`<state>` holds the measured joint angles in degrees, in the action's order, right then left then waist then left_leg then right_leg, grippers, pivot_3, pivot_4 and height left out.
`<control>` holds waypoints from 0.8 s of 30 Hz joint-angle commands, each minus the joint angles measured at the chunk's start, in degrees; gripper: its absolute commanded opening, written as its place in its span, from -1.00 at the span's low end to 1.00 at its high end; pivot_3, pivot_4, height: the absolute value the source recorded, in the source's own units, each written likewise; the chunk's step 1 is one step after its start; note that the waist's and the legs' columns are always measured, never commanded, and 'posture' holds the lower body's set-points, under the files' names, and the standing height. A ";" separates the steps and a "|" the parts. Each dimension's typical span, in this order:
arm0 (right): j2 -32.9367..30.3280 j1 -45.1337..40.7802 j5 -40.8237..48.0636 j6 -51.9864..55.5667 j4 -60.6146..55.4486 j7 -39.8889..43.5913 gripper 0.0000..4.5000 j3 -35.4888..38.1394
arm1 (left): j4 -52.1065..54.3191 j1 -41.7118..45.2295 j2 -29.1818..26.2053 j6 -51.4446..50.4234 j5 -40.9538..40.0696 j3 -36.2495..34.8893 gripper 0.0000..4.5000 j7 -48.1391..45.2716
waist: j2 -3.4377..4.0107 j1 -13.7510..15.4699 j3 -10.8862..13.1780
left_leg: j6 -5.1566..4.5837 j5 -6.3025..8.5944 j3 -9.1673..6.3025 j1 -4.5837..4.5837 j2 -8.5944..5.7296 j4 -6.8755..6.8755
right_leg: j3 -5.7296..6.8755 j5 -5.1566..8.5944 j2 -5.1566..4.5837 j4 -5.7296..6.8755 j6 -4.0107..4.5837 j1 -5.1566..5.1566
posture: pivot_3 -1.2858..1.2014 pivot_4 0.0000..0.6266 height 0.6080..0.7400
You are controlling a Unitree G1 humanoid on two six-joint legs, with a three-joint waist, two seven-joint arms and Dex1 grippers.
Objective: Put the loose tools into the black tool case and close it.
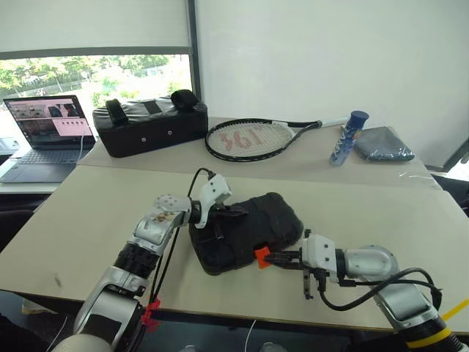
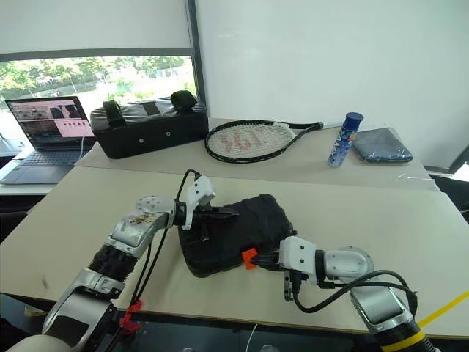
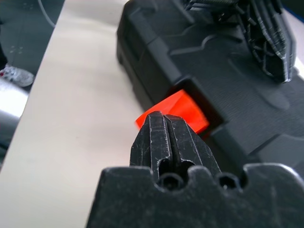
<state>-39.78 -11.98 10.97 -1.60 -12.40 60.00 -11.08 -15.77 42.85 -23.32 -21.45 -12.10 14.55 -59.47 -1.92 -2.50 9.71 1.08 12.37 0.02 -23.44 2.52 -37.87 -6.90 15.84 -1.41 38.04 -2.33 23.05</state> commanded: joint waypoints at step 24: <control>2.99 -3.73 -5.38 -6.57 5.70 0.53 -1.00 -2.76 | -0.67 -2.49 0.08 -1.87 2.27 0.31 -0.96 0.11 | 0.01 -0.04 -0.01 | 0.00 0.00 -0.01 0.26 0.00 0.00 | 0.00 0.00 0.00 0.00 -0.01 -0.26 | 0.03 -0.52 1.00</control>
<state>-36.97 -14.90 4.80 -8.30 -6.19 61.17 -15.20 -14.56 41.86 -22.97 -22.54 -11.10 13.94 -59.30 -1.92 -2.55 9.70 1.08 12.37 0.01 -23.17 2.51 -37.87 -6.89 15.84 -1.41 38.04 -2.34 22.78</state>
